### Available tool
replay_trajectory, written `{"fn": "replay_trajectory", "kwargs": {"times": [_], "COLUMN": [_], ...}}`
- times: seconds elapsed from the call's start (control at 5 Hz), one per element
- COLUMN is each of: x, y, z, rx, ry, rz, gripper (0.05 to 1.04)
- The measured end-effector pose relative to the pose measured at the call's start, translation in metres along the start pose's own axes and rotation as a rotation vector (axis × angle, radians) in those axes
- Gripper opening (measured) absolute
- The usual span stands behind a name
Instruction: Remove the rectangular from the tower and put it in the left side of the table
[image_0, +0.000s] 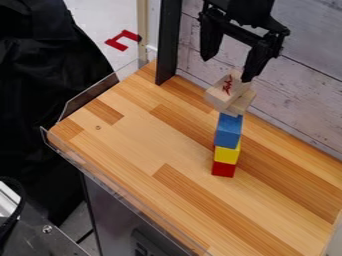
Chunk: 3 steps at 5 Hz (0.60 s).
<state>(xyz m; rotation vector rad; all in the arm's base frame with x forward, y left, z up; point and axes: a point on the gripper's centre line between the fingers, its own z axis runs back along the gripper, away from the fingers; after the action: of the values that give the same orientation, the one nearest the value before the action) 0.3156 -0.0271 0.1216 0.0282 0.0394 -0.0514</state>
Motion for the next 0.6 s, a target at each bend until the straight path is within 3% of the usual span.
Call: {"fn": "replay_trajectory", "kwargs": {"times": [0.4,0.6], "x": [-0.0032,-0.0026], "y": [-0.0024,-0.0024], "z": [-0.0161,-0.0158], "rx": [-0.008,-0.014], "ry": [0.057,0.055], "rz": [0.000,0.008], "gripper": [1.001,1.001]}}
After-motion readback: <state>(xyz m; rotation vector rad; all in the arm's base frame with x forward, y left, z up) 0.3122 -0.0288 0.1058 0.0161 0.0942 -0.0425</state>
